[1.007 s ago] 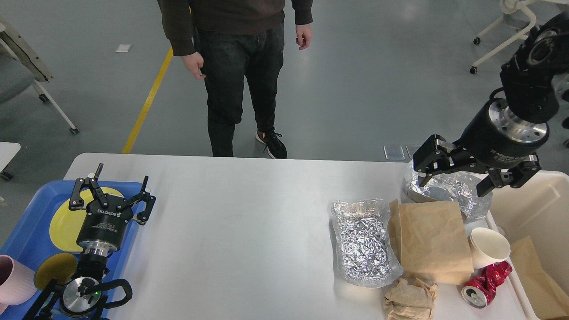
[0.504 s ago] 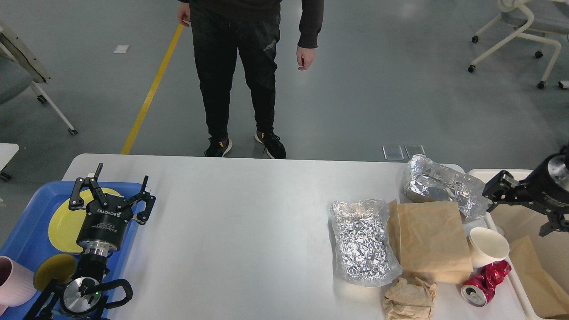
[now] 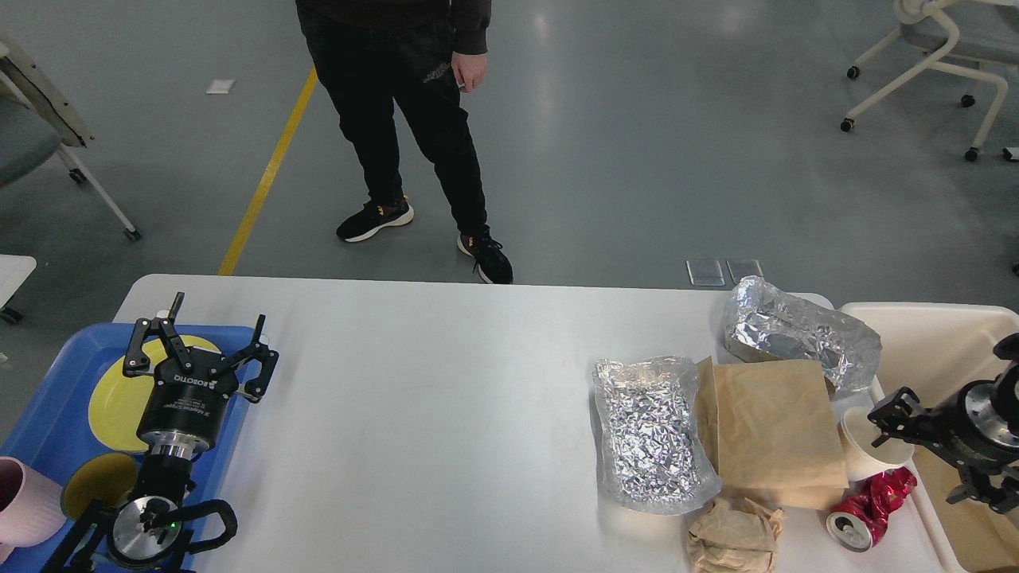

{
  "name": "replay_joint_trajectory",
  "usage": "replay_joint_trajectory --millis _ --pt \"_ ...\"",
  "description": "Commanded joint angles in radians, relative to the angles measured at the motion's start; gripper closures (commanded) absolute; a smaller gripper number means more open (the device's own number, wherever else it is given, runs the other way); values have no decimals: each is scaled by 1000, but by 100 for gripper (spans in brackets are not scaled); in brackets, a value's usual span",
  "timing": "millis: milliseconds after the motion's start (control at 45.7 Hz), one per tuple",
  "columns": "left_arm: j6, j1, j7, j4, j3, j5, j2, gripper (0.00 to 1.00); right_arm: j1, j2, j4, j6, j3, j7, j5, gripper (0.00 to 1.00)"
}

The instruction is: Tidy desktop

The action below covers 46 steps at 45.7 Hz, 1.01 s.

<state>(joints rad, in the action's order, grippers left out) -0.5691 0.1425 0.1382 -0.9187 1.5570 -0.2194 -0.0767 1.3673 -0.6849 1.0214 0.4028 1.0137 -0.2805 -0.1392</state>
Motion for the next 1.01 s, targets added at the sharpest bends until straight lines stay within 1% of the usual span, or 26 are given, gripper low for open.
replay_joint_trajectory --millis 0,109,131,175,219,241,328,350,394,438,460,526,810,985 --pt "0 0 0 0 0 -1 0 4 -59 21 -59 -27 -32 0 -2 2" --pt "0 0 0 0 0 0 0 4 -128 44 -122 -58 -79 -2 -25 3" --pt "0 0 0 0 0 0 0 4 -138 47 -132 -58 -87 -2 -28 4" --pt "0 0 0 0 0 0 0 4 -161 61 -149 -61 -99 -2 -39 11" --pt "0 0 0 0 0 -1 0 4 -178 65 -152 -67 -104 0 -48 21" --pt "0 0 0 1 0 0 0 4 -184 65 -152 -68 -109 0 -54 27" --pt "0 0 0 0 0 0 0 4 -191 58 -153 -71 -116 0 -74 62" --pt "0 0 0 0 0 0 0 4 -191 56 -153 -71 -116 0 -77 68" --pt "0 0 0 0 0 0 0 4 -191 56 -153 -79 -116 0 -86 74" --pt "0 0 0 1 0 0 0 4 -192 56 -152 -104 -116 0 -91 78" --pt "0 0 0 0 0 0 0 4 -192 56 -152 -117 -116 0 -94 82" --pt "0 0 0 0 0 0 0 4 -200 59 -150 -157 -116 0 -96 100" --pt "0 0 0 0 0 0 0 4 -209 64 -149 -208 -115 1 -94 100" --pt "0 0 0 0 0 0 0 4 -205 64 -138 -205 -121 3 -96 100"
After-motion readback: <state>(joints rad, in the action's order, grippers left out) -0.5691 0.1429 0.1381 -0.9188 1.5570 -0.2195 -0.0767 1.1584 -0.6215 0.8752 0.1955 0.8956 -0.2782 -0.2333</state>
